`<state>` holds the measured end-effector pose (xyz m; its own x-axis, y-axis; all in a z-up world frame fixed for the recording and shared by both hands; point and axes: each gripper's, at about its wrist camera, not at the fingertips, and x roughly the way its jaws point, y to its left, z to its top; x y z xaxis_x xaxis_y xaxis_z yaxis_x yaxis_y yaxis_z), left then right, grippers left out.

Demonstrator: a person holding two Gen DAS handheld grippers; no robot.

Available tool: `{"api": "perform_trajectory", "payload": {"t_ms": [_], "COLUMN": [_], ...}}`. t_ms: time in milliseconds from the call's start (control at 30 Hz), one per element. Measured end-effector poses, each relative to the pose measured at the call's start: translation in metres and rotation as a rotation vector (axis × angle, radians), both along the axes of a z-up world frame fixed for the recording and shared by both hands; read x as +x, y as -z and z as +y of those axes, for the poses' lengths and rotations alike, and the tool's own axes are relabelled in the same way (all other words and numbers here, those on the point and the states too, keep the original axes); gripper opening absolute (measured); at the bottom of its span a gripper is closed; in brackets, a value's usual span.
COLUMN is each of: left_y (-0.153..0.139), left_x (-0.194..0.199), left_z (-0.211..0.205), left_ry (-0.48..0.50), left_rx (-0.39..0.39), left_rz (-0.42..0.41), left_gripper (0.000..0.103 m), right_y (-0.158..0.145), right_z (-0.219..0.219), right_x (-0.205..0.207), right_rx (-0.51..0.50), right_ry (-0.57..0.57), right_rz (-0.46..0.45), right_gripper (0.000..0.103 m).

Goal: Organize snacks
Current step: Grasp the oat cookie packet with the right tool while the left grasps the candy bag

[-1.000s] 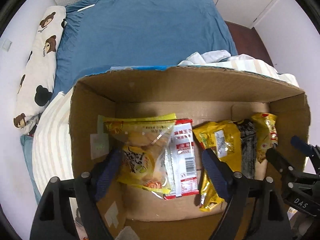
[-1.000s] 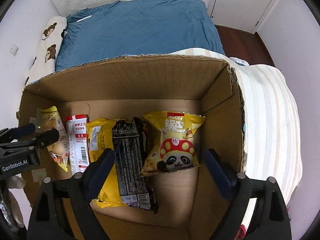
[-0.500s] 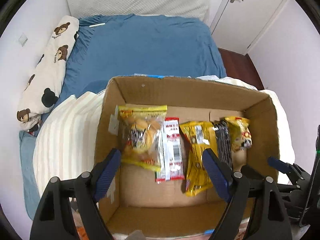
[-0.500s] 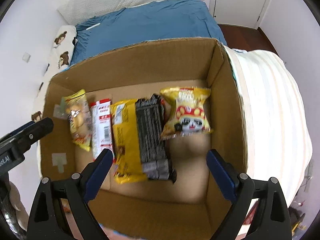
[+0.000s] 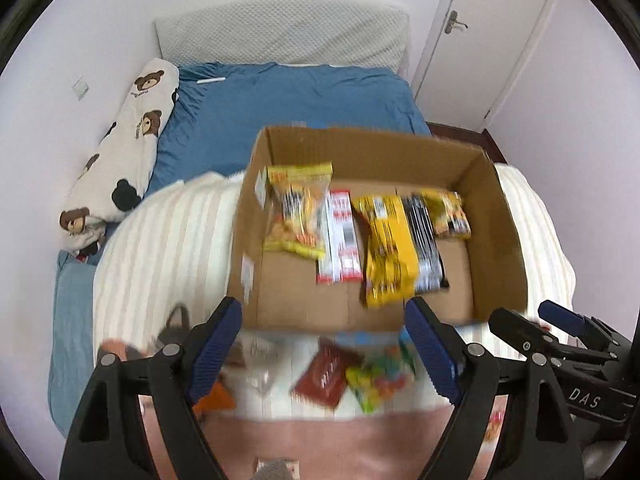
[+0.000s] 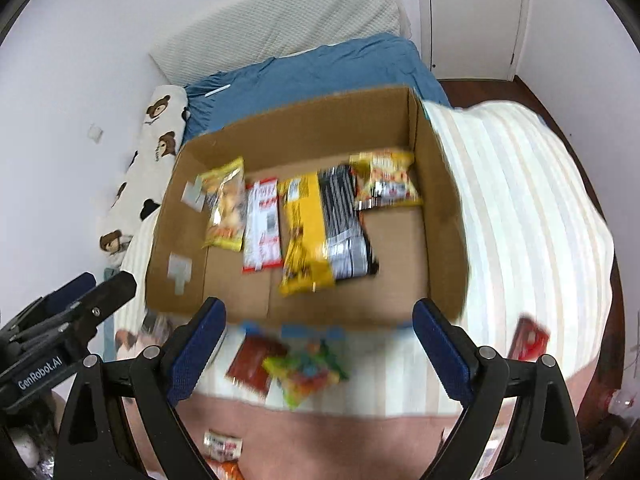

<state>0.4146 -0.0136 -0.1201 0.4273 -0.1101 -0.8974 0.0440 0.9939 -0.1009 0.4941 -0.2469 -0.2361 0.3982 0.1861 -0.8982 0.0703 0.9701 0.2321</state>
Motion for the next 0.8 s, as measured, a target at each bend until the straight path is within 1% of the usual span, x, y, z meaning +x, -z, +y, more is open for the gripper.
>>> {"api": "perform_trajectory", "payload": {"t_ms": [100,167,300,367,400,433,467,500,567,667,800], "left_y": [0.014,0.028,0.058,0.074,0.082,0.089,0.095,0.1,0.11,0.12,0.135], "left_x": [-0.032,-0.05,-0.076,-0.083,-0.086,-0.087,-0.087,-0.088,-0.086,-0.08,-0.07], "left_z": [-0.007,-0.013,-0.025,-0.032,-0.037,-0.042,-0.048,-0.055,-0.071,-0.094,-0.127], "left_ry": [0.015,0.033,0.056,0.064,0.069,0.074,0.084,0.099,0.142,0.213,0.342], "left_rx": [0.03,0.044,0.037,0.027,0.027,0.036,0.043,0.054,0.087,0.158,0.32], "left_rz": [0.021,0.05,0.119,0.159,0.175,0.186,0.192,0.191,0.189,0.17,0.127], "left_gripper": [0.083,0.083,0.083,0.083,0.085,0.092,0.096,0.096,0.096,0.096,0.096], "right_y": [0.012,0.024,0.054,0.066,0.073,0.08,0.088,0.096,0.115,0.143,0.175], "right_z": [-0.006,-0.013,-0.043,-0.062,-0.074,-0.086,-0.099,-0.108,-0.129,-0.143,-0.143], "right_x": [-0.034,-0.052,-0.094,-0.106,-0.113,-0.12,-0.127,-0.132,-0.146,-0.16,-0.166], "right_rx": [0.006,0.025,0.026,0.015,0.005,-0.006,-0.014,-0.02,-0.017,-0.008,-0.018], "right_ry": [0.015,0.035,0.119,0.171,0.206,0.242,0.28,0.302,0.356,0.389,0.393], "right_rz": [0.023,0.047,0.108,0.136,0.154,0.168,0.187,0.204,0.23,0.28,0.33], "right_gripper": [0.097,0.097,0.097,0.097,0.097,0.097,0.097,0.097,0.097,0.097,0.096]}}
